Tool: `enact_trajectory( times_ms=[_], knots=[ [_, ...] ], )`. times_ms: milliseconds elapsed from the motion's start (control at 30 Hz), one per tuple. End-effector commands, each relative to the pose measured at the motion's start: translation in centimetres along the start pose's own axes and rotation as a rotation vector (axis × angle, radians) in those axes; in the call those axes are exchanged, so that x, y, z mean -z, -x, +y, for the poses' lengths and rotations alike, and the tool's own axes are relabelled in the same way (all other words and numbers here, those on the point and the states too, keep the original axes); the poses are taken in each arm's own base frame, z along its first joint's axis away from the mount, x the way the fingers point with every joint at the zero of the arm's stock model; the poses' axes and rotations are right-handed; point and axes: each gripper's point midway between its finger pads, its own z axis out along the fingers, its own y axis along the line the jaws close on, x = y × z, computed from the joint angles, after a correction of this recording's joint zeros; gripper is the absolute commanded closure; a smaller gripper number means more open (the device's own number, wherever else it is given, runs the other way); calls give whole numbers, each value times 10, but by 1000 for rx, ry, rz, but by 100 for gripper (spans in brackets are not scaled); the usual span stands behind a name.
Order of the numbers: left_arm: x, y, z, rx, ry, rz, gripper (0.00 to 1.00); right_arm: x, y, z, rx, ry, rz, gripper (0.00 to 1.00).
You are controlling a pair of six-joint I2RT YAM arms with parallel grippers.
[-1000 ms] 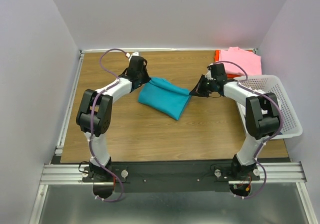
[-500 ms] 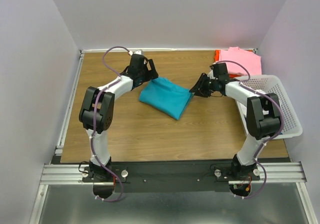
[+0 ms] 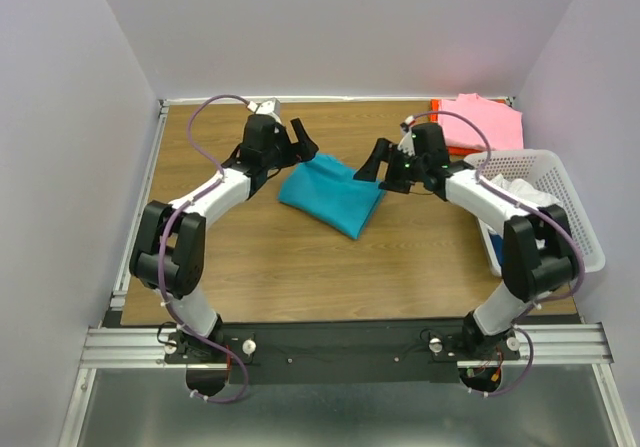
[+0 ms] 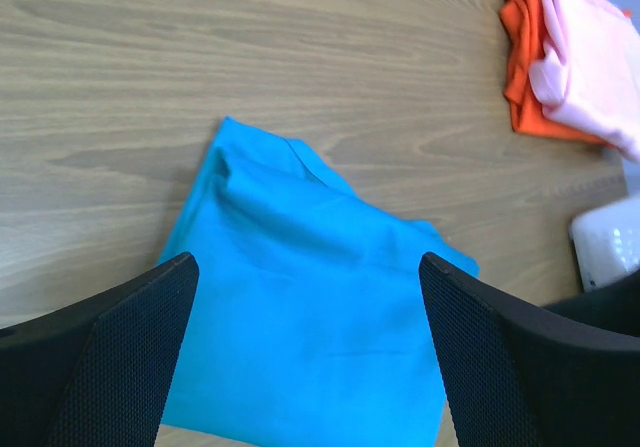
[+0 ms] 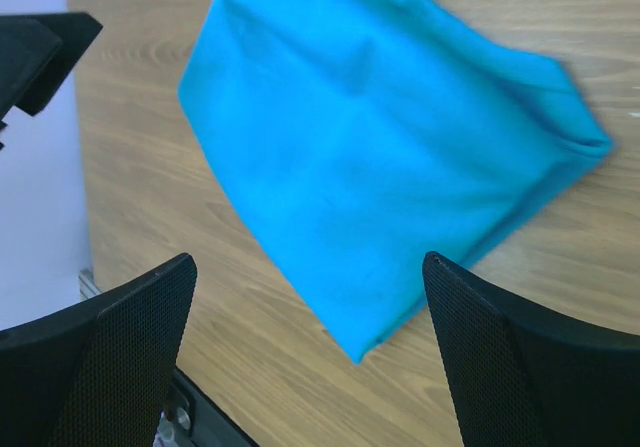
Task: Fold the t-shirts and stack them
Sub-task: Fold the tshirt
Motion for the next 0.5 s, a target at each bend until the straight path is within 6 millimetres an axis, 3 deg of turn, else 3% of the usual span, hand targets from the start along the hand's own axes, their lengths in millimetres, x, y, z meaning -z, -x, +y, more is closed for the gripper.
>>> enact_trajectory(
  times_ms=[0, 100, 200, 300, 367, 433, 467],
  knots=[
    [-14, -38, -9, 0, -100, 107, 2, -32, -9, 2, 8, 11, 49, 0],
    [-25, -63, 0, 15, -101, 167, 2, -54, -9, -15, -14, -30, 65, 0],
    [-25, -96, 6, 24, -116, 245, 2, -73, -26, -42, -10, -91, 110, 0],
    [-20, -115, 12, 29, -103, 263, 2, -77, -47, -61, -18, -130, 154, 0],
    [-12, -141, 25, 42, -66, 308, 2, -76, -54, -68, -9, -143, 168, 0],
    [-3, -152, 27, 48, -61, 322, 2, -74, -61, -73, 0, -153, 181, 0],
    [9, -167, 26, 48, -61, 344, 2, -71, -60, -72, 21, -148, 177, 0]
  ],
)
